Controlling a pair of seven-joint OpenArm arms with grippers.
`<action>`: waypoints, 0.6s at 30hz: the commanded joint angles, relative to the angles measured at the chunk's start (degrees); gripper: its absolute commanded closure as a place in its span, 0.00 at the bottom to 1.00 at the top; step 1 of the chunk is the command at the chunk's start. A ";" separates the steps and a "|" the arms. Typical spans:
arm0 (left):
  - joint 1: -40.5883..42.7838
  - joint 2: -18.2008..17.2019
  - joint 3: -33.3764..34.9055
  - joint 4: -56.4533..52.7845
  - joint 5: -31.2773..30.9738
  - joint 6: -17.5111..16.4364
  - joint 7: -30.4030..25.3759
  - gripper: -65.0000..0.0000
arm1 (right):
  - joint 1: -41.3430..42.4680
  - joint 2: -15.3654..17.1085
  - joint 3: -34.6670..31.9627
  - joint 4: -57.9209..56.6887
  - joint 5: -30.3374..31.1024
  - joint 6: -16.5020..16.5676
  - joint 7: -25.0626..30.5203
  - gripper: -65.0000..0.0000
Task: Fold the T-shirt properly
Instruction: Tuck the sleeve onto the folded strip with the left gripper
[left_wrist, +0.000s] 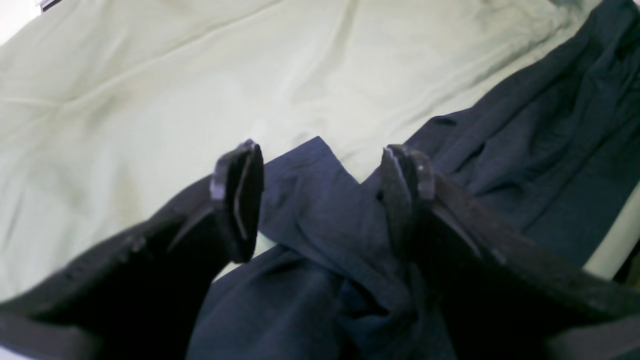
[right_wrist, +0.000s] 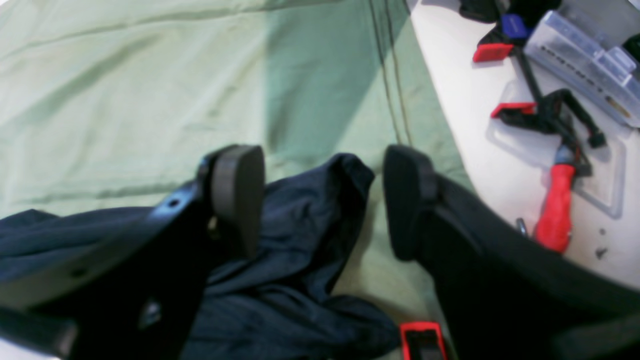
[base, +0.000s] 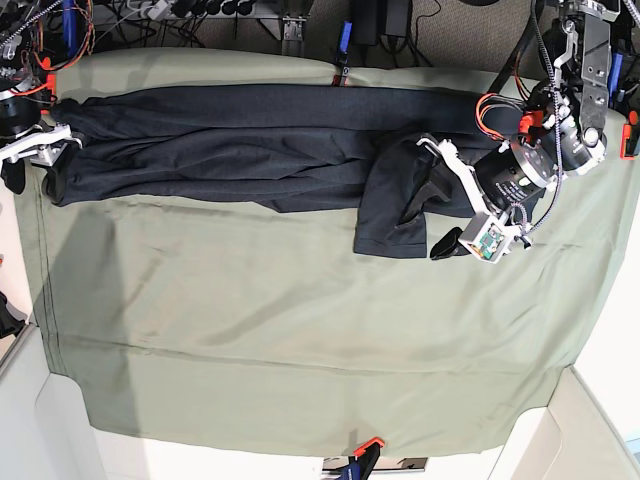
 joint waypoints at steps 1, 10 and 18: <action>-0.48 -0.15 -0.37 0.13 -0.63 0.02 -1.22 0.39 | 0.22 0.70 0.17 -0.22 0.39 -0.15 1.46 0.42; -3.02 4.61 -0.37 -11.78 2.19 0.02 -6.82 0.39 | 0.20 2.54 0.11 -10.58 2.21 0.94 3.72 0.43; -14.32 10.95 -0.33 -30.12 8.74 0.02 -7.67 0.37 | 0.20 2.45 0.11 -10.54 2.54 0.94 3.13 0.43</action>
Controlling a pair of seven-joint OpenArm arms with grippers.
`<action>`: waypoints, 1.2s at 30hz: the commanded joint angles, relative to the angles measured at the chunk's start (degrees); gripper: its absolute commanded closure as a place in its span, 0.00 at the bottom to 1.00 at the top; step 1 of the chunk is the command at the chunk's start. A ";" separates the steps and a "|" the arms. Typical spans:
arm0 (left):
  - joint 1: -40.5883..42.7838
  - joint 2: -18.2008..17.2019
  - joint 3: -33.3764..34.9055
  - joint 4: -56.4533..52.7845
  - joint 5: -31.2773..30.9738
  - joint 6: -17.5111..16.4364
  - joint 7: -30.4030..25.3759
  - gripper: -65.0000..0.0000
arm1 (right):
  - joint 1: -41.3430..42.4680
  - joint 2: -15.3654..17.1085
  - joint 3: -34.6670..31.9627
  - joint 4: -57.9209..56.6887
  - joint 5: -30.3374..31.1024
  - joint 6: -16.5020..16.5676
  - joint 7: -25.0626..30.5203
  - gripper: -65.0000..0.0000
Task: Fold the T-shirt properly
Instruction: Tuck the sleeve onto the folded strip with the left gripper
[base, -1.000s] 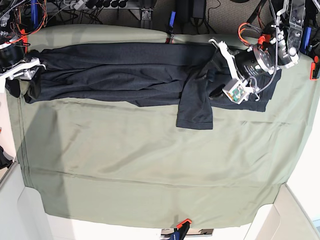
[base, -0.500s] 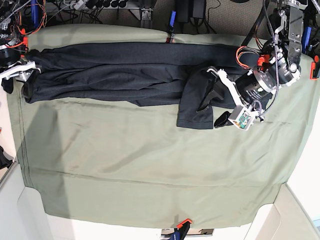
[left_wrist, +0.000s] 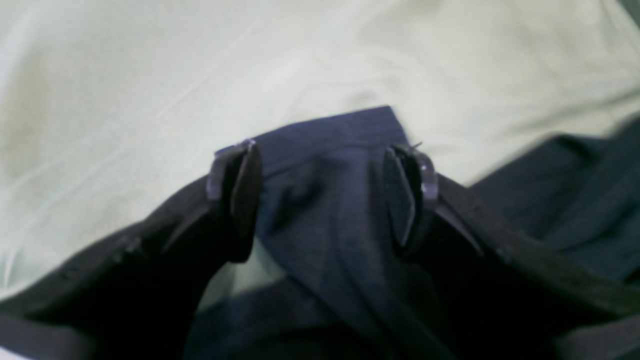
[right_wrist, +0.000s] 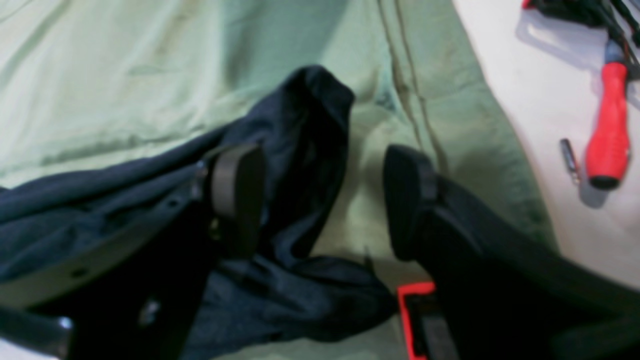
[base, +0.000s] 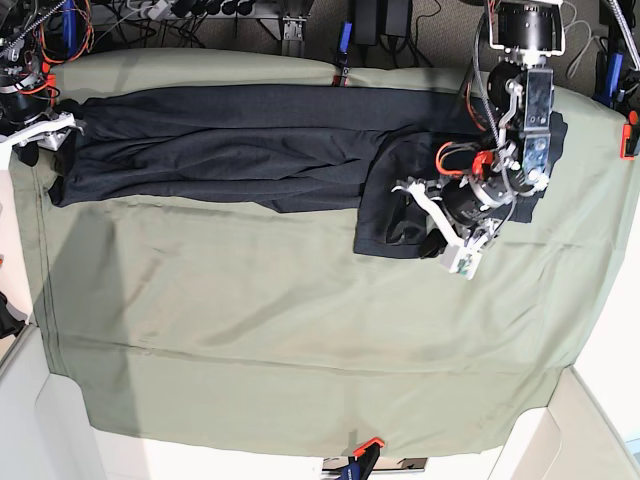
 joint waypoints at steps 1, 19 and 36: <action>-2.14 -0.63 -0.37 -0.74 0.35 0.04 -1.44 0.37 | 0.11 0.76 0.26 0.98 0.72 0.48 1.03 0.43; -3.17 -0.61 5.77 -3.08 7.04 0.04 -1.49 0.72 | 0.11 0.76 0.26 0.98 1.79 0.48 0.85 0.43; 8.46 -4.94 -11.65 22.16 -4.81 -1.92 8.17 1.00 | 0.13 0.79 0.26 0.98 1.81 0.48 0.92 0.43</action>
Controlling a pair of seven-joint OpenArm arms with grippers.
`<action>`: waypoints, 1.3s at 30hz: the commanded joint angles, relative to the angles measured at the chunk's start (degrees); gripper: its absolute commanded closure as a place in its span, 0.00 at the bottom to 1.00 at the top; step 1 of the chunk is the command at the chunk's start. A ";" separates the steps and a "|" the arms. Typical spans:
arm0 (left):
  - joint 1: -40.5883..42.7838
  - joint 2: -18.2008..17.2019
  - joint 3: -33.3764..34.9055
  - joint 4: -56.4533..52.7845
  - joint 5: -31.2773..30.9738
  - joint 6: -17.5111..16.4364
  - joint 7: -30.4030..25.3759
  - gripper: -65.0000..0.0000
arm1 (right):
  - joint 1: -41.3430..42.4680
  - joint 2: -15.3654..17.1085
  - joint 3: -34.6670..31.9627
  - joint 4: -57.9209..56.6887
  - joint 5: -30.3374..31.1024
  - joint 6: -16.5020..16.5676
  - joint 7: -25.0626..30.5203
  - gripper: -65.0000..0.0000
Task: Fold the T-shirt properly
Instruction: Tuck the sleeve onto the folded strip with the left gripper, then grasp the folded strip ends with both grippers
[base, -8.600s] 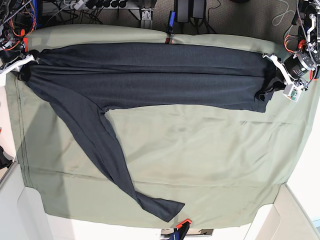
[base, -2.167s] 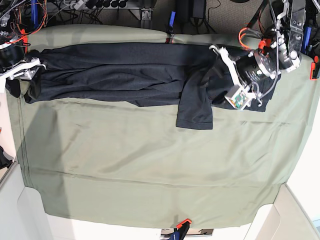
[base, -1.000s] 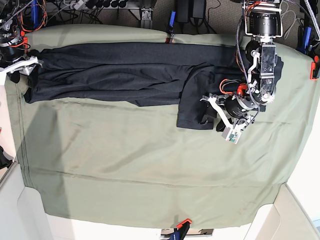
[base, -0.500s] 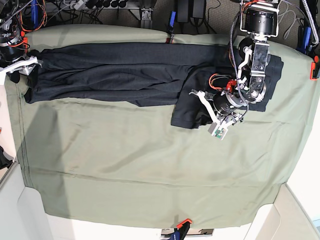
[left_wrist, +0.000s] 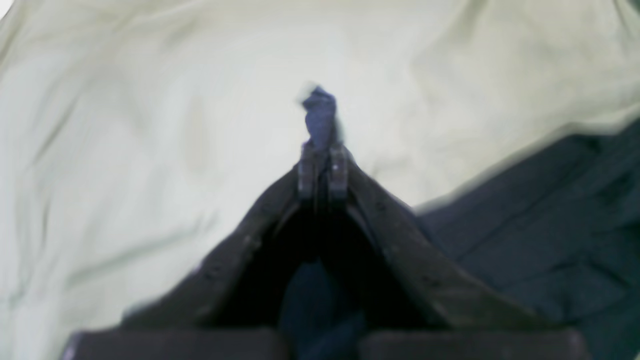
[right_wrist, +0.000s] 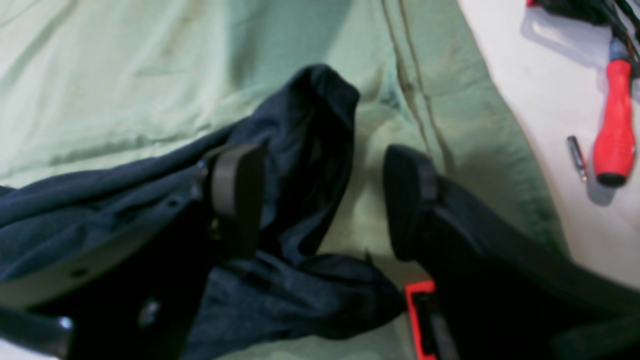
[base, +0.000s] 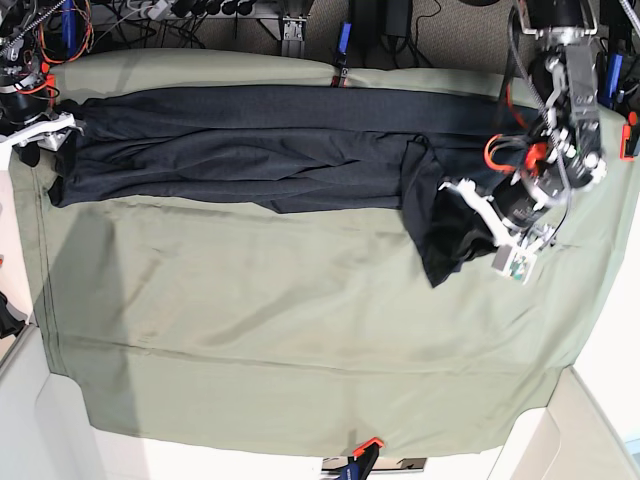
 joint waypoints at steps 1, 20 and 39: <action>1.03 -0.68 -1.99 2.47 -1.44 -0.13 -1.16 1.00 | 0.17 0.83 0.26 0.98 0.68 0.48 1.18 0.43; 15.43 -1.18 -14.47 3.89 0.02 8.37 -3.52 0.32 | 0.17 0.83 0.26 0.98 1.97 0.48 1.14 0.43; 9.94 -11.52 -23.71 -25.88 -33.33 -9.00 9.70 0.32 | 0.13 0.83 0.26 0.98 3.04 1.57 -0.44 0.43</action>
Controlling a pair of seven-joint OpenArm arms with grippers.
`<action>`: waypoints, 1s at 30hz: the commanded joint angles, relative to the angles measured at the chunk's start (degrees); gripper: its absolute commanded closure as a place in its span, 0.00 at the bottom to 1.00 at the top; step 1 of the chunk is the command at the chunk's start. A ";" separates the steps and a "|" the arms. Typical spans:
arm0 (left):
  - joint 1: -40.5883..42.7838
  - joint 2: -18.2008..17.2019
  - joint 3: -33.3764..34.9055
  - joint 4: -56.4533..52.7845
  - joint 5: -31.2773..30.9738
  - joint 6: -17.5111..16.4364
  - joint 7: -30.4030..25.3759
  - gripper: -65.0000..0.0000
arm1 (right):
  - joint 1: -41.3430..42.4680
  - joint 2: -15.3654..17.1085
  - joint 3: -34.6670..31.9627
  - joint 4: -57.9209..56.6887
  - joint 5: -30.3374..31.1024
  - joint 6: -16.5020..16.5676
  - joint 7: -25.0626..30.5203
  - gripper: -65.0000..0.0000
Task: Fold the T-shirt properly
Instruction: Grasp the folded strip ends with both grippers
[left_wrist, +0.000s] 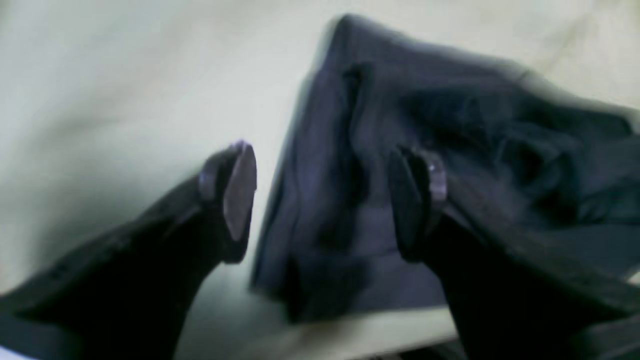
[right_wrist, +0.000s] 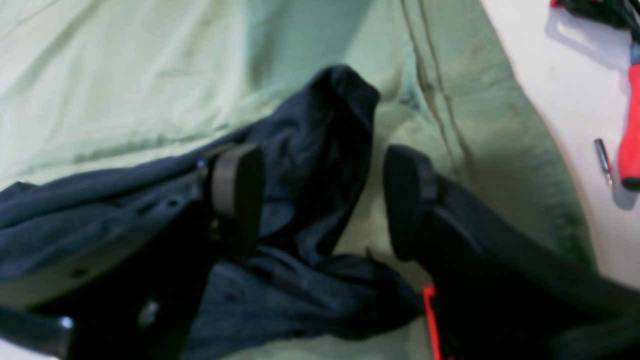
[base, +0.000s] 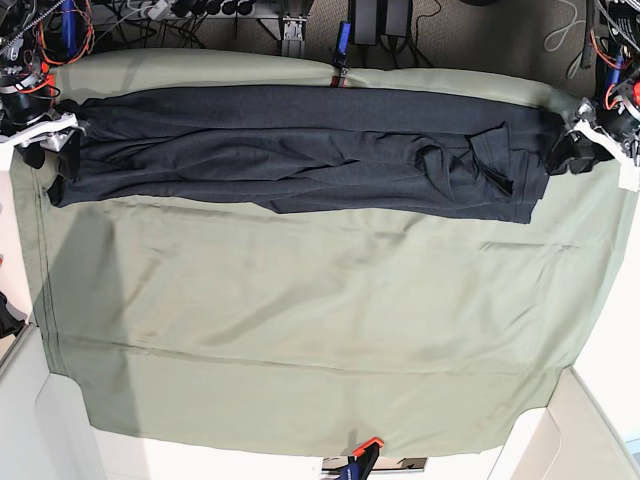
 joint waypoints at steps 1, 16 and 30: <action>-0.44 -1.68 -0.55 -1.09 -3.08 -0.47 0.70 0.32 | 0.11 0.81 0.26 0.98 0.90 0.44 1.03 0.43; -2.54 -2.25 4.76 -8.96 -15.15 -0.47 6.47 0.32 | -0.02 0.79 0.28 0.98 2.40 1.88 -0.44 0.43; -4.11 -4.61 -0.07 -7.41 -9.97 -0.47 3.54 0.33 | 0.00 0.79 0.28 0.98 3.15 1.88 -0.63 0.43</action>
